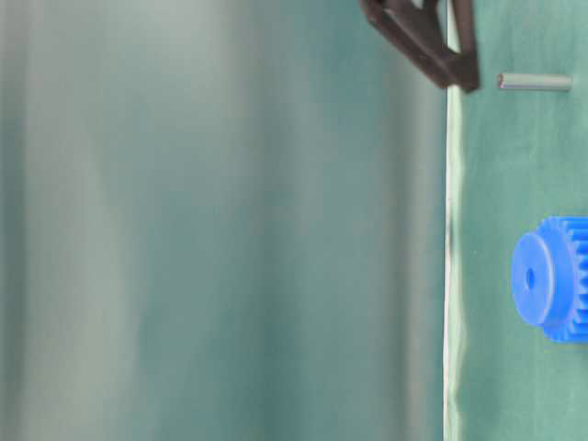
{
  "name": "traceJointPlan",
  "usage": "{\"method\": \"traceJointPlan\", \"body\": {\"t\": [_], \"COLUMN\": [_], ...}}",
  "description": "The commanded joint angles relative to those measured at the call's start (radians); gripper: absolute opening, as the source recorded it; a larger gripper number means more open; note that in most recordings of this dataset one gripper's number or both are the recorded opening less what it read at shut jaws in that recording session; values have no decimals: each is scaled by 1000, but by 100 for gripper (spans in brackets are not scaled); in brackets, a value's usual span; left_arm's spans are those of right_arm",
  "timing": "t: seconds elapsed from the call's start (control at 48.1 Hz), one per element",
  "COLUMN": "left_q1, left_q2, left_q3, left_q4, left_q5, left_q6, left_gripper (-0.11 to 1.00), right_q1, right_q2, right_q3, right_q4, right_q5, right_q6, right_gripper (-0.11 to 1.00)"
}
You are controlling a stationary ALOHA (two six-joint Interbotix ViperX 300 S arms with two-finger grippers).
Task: Insert the shaft placed at a random location into the center hole of the medium gear at another random location.
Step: 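Move the right gripper left and lower it over the silver shaft, then close the right gripper on the shaft and lift it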
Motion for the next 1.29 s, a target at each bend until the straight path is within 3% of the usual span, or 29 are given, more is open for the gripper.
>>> {"method": "traceJointPlan", "body": {"t": [0.0, 0.291, 0.395, 0.458, 0.582, 0.666, 0.999, 1.269], "left_q1": [5, 5, 8, 8, 9, 8, 8, 8], "left_q2": [8, 9, 9, 9, 9, 9, 11, 9], "left_q3": [-23, -23, -21, -23, -23, -23, -23, -23], "left_q4": [2, 3, 3, 2, 2, 3, 3, 2], "left_q5": [-5, -5, -5, -5, -5, -5, 3, 5], "left_q6": [-3, -6, -6, -6, -6, -6, -6, -6], "left_gripper": [0, 0, 0, 0, 0, 0, 0, 0], "right_q1": [-3, -3, -3, -3, -5, -5, -3, 6], "right_q2": [52, 91, 91, 91, 92, 91, 48, -163], "right_q3": [-28, -26, -26, -29, -32, -32, -35, -74], "right_q4": [17, 35, 31, 26, 8, 2, 2, 0], "right_q5": [-43, -44, -40, -40, -40, -38, -15, 189], "right_q6": [-8, -9, -11, -12, -14, -14, -11, -20], "right_gripper": [81, 80, 74, 65, 30, 14, 14, 14]}}
